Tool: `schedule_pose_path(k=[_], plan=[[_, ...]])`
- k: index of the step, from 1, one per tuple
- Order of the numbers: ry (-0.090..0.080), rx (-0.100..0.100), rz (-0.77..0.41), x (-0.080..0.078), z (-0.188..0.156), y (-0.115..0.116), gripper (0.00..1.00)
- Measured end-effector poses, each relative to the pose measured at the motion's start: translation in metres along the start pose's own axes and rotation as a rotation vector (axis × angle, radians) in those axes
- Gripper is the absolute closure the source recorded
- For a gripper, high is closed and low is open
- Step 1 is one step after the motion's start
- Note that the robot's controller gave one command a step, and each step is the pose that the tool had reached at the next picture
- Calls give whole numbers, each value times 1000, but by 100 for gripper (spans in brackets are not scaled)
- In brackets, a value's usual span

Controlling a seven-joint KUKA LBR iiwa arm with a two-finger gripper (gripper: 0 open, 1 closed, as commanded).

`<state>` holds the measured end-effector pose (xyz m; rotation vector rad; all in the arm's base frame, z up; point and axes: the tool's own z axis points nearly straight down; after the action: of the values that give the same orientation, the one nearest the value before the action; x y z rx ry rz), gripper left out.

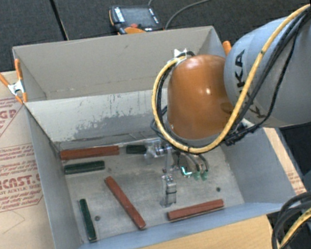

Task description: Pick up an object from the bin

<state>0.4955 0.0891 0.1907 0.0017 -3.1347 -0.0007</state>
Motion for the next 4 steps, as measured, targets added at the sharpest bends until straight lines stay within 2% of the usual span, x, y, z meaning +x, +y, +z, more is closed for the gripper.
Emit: schedule_pose_path(k=[1, 2, 3, 4], plan=[[-7, 1, -143, 8, 124, 15, 0], [-16, 3, -105, -31, 61, -43, 0], [-10, 0, -559, -43, 64, 39, 0], [-6, 2, -833, -52, 118, 98, 0]])
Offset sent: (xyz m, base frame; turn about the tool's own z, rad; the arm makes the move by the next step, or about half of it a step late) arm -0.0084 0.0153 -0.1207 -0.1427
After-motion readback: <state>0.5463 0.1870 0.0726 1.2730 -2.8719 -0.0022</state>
